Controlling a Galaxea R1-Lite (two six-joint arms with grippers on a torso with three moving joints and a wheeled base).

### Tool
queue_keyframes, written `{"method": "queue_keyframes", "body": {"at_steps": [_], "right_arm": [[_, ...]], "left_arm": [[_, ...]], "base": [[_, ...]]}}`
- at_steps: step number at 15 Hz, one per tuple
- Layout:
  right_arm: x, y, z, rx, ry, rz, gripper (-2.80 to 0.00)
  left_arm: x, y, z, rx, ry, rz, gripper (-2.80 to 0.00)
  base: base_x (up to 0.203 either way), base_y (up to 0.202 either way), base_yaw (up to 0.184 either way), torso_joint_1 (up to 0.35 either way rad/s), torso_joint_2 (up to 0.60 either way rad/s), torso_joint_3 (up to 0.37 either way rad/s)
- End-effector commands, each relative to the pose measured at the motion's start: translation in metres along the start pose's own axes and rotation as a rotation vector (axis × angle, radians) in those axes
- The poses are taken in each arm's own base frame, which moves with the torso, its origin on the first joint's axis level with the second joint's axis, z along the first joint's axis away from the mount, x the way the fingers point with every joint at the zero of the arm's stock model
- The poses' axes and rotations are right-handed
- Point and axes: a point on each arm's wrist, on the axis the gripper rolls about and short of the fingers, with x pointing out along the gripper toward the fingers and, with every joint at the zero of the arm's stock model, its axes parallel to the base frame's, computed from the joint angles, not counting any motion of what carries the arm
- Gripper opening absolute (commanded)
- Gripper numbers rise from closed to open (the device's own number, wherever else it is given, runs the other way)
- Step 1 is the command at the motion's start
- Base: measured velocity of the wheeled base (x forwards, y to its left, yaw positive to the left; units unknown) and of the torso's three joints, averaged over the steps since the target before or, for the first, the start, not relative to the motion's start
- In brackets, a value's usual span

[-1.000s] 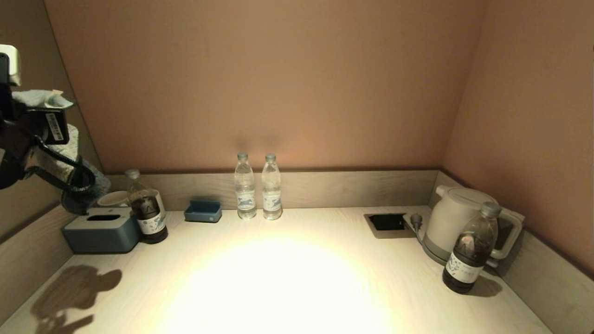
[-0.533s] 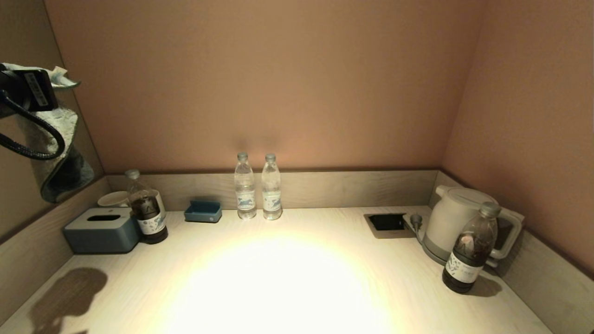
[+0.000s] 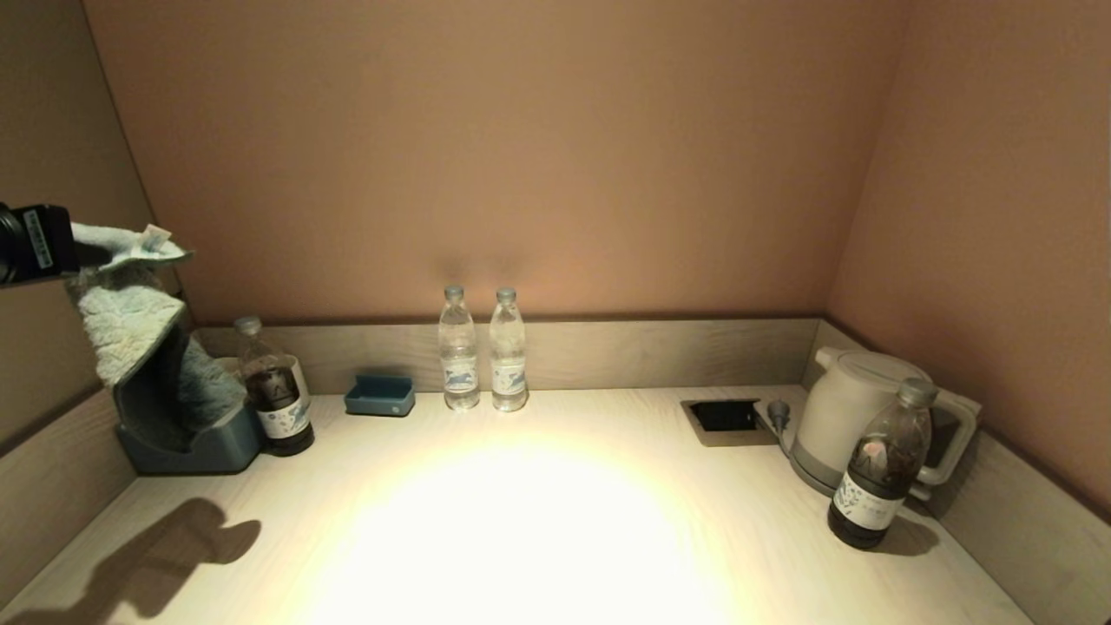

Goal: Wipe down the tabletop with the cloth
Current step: Place the tablecloth

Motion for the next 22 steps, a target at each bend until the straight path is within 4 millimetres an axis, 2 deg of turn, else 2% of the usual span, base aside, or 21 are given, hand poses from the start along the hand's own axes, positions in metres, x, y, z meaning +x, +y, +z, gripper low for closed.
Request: {"method": "queue_keyframes", "body": {"at_steps": [1,6,13,15,18,22], "right_arm": [[0.0,0.0,0.0,0.0,0.0,0.001,-2.8],[0.0,0.0,0.0,0.0,0.0,0.0,-2.8],[0.0,0.0,0.0,0.0,0.0,0.0,-2.8],[0.0,0.0,0.0,0.0,0.0,0.001,-2.8],[0.0,0.0,0.0,0.0,0.0,0.001,-2.8],[0.0,0.0,0.0,0.0,0.0,0.001,-2.8]], "left_arm": [[0.014,0.016,-0.01,-0.017,0.053,0.038,-2.8],[0.028,0.032,-0.034,0.008,0.151,0.086,-2.8],[0.035,0.08,-0.074,-0.033,0.304,0.21,-2.8],[0.038,0.087,-0.081,-0.039,0.333,0.237,-2.8],[0.052,0.099,-0.105,-0.042,0.439,0.297,-2.8],[0.061,0.104,-0.121,-0.042,0.507,0.334,-2.8]], "base": [[0.0,0.0,0.0,0.0,0.0,0.0],[0.0,0.0,0.0,0.0,0.0,0.0],[0.0,0.0,0.0,0.0,0.0,0.0],[0.0,0.0,0.0,0.0,0.0,0.0],[0.0,0.0,0.0,0.0,0.0,0.0],[0.0,0.0,0.0,0.0,0.0,0.0]]}}
